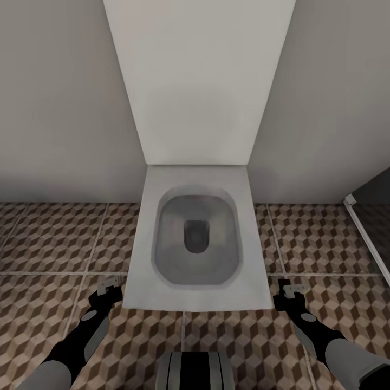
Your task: Take the four mousetraps from the cabinet in the bathroom and place them on the bathroom floor. Make sure all four end up on the same floor surface, and ensure that at least two of them are either under or directly next to the same bathroom sink.
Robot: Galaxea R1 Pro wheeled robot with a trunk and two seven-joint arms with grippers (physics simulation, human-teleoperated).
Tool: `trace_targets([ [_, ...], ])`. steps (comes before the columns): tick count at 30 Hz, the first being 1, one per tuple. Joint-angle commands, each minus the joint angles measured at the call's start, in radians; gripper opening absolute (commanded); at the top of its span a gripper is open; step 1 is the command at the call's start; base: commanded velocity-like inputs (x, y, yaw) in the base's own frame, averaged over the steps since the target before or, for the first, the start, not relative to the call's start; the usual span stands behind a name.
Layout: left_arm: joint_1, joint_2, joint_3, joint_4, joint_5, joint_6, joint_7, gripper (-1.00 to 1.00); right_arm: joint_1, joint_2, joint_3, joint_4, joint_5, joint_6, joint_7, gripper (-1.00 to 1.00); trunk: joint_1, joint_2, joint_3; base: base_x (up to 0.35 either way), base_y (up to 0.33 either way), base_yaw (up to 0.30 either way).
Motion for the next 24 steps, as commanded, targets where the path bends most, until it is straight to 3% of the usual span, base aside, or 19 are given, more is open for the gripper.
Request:
trace_targets([
  [1, -0.001, 0.002, -0.009, 0.0, 0.007, -0.004, 0.011, -1.0, 0.0, 0.0, 0.008, 0.0, -0.01, -0.003, 0.002, -1.0, 0.0, 0.0, -0.005, 0.0, 0.0, 0.0],
  [4, -0.001, 0.002, -0.009, 0.0, 0.007, -0.004, 0.011, -1.0, 0.0, 0.0, 0.008, 0.0, -0.01, -0.003, 0.002, -1.0, 0.002, -0.001, -0.016, 0.0, 0.0, 0.0],
  [12, -0.001, 0.006, -0.004, 0.0, 0.006, -0.004, 0.011, -1.0, 0.0, -0.002, 0.007, 0.001, -0.01, -0.003, 0.001, -1.0, 0.002, -0.001, -0.016, 0.0, 0.0, 0.0],
  [17, -0.001, 0.041, -0.001, 0.0, 0.007, -0.006, 0.01, -1.0, 0.0, -0.015, 0.006, 0.001, -0.01, -0.003, 0.0, -1.0, 0.003, -0.002, -0.028, 0.0, 0.0, 0.0],
  [24, -0.001, 0.057, 0.0, 0.0, 0.008, -0.007, 0.009, -1.0, 0.0, -0.026, 0.006, 0.001, -0.011, -0.003, 0.0, -1.0, 0.004, -0.002, -0.035, 0.0, 0.0, 0.0],
])
